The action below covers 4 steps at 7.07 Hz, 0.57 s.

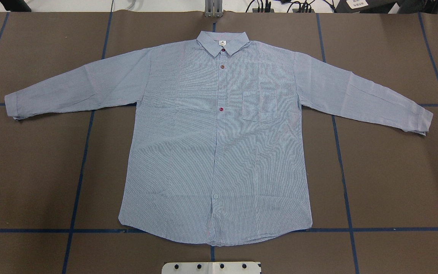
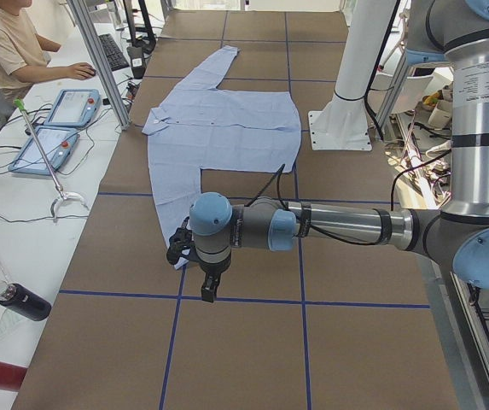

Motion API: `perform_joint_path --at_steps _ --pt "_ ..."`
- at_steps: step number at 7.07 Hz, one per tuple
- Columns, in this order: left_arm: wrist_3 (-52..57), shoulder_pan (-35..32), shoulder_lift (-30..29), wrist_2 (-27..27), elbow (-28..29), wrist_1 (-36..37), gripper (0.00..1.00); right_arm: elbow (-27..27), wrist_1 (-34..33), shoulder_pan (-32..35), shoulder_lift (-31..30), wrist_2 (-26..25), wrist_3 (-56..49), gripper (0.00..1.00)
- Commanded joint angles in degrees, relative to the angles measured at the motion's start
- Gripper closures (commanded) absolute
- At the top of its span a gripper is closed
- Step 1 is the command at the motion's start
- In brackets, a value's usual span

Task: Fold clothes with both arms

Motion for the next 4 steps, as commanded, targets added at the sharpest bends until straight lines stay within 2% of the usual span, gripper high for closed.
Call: perform_joint_path --at_steps 1,3,4 --pt "0.30 0.00 -0.18 -0.30 -0.86 -0.17 0.00 0.09 0.09 0.00 0.00 0.00 -0.09 0.00" --pt "0.22 0.00 -0.01 0.04 -0.87 -6.20 0.00 1.40 0.09 0.00 1.05 0.00 0.00 0.00" --pt "0.39 -0.08 0.43 2.31 -0.17 -10.50 0.00 2.80 0.09 0.00 1.49 -0.17 0.09 0.00"
